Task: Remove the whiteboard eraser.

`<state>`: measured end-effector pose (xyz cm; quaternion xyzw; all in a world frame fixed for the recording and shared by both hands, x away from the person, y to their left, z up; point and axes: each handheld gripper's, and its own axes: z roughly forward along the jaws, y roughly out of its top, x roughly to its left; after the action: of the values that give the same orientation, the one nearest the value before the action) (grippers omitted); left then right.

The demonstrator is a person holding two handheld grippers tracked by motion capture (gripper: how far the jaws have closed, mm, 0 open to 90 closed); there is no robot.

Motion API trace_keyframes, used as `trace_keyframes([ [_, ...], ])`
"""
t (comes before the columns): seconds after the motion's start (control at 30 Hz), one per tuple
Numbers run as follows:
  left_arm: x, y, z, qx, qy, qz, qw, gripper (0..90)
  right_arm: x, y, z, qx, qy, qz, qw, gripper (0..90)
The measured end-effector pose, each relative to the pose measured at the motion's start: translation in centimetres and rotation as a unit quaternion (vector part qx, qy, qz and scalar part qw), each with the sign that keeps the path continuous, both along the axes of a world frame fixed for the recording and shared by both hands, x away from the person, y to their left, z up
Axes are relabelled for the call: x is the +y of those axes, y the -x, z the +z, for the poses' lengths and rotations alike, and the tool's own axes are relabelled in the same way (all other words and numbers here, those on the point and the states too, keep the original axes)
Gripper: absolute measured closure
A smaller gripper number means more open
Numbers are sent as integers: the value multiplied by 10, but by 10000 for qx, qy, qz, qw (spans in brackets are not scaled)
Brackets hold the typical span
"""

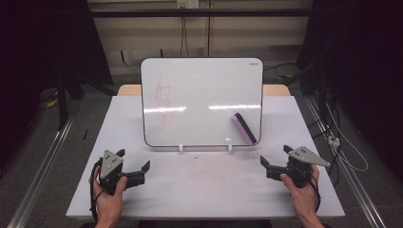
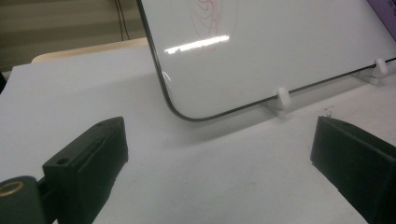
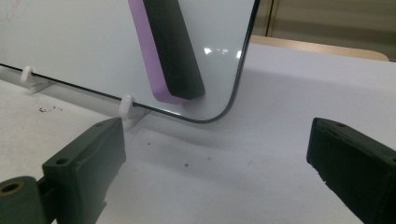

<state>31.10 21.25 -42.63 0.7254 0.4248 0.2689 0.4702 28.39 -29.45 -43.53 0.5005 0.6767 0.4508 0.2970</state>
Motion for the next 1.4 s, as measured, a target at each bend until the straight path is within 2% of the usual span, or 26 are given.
trace_keyframes([
  [0.13, -1, -1, -1, 15, -16, 66, 10000, 39, 0, -1, -1, 13, -20, -13, 10000, 38],
  [0.3, -2, -1, -1, 20, 43, 53, 10000, 38, 2, -3, -3, 25, 87, -38, 10000, 37],
  [0.33, -1, -1, -1, 47, -30, 39, 10000, 38, 2, -3, -3, 25, 87, -38, 10000, 37],
  [0.4, -3, -2, -2, 93, 45, 100, 9999, 43, 3, -3, -4, 6, 115, -22, 9999, 37],
  [0.5, -4, -2, -2, 119, -51, 85, 9999, 53, 4, -3, -5, -35, 116, 35, 9999, 36],
  [0.63, -7, -2, -2, 91, -54, 45, 9999, 53, 7, -5, -3, -30, 46, 90, 9999, 36],
  [0.7, -7, -1, -2, 112, -27, 24, 9999, 53, 9, -6, 0, 44, -59, 146, 9999, 36],
  [0.73, -8, -2, -2, 109, -8, 0, 9999, 53, 11, -7, 3, 149, -36, 249, 9996, 37],
  [0.83, -9, -2, -3, 130, 28, -56, 9999, 53, 12, -9, 7, 110, -28, 332, 9994, 35],
  [0.87, -8, -2, -2, 130, -18, -85, 9999, 52, 15, -10, 9, 48, 135, 261, 9996, 33],
  [0.9, -8, -3, -2, 125, -29, -113, 9999, 52, 15, -10, 9, 48, 135, 261, 9996, 33],
  [0.93, -9, -3, -3, 129, 21, -131, 9998, 52, 19, -12, 11, 21, 266, 183, 9995, 34],
  [1.0, -10, -4, -3, 163, -19, -183, 9997, 52, 22, -14, 16, -14, 345, 204, 9992, 41],
  [1.23, -10, -4, -3, 160, 3, -194, 9997, 52, 30, -22, 25, -32, 271, 441, 9987, 36],
  [1.4, -11, -5, -4, 198, 34, -202, 9996, 52, 41, -41, 39, -12, 388, 594, 9975, 50],
])
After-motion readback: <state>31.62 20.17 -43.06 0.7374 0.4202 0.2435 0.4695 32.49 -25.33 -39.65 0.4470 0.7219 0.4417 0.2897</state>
